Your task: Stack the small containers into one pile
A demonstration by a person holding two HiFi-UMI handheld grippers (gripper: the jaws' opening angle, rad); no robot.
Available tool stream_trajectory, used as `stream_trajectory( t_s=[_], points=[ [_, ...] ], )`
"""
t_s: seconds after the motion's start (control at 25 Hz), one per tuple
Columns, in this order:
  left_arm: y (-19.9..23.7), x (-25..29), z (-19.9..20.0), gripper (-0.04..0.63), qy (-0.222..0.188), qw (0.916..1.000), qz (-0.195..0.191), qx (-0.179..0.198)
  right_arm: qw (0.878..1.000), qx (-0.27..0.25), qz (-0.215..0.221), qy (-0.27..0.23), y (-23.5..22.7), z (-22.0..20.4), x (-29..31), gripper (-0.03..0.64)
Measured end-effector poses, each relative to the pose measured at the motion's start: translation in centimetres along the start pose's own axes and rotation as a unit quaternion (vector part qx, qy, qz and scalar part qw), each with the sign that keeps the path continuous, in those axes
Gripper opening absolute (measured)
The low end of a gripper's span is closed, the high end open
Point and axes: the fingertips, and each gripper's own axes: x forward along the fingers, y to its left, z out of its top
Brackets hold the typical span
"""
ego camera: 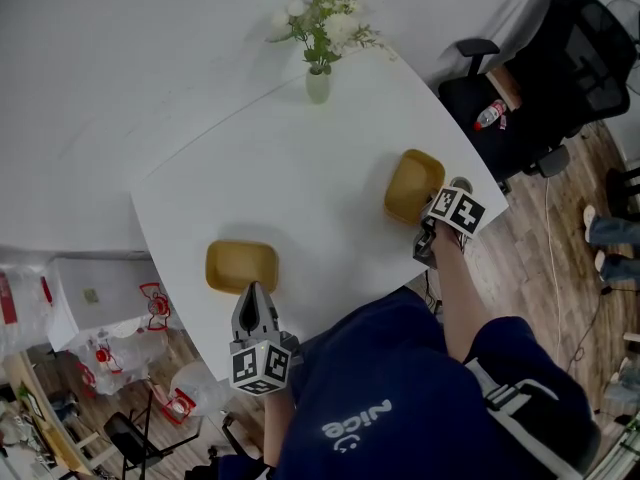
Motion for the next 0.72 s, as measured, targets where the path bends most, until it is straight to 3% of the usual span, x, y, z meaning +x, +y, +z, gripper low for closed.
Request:
stream_trajectory(
  t_s=[0.4, 0.72],
  points=[
    [0.0, 0.3, -0.2, 0.018, -0.003, 1.0000, 0.006, -0.005, 0.999, -0.042, 0.015, -0.007, 1.6, 1.0, -0.1, 0.058],
    [0.5, 0.0, 0.1, 0.020, -0.010, 0.9998, 0.017, -0.011, 0.985, -0.149, 0.080, -0.042, 7.3, 3.1, -1.9, 0.057]
  ],
)
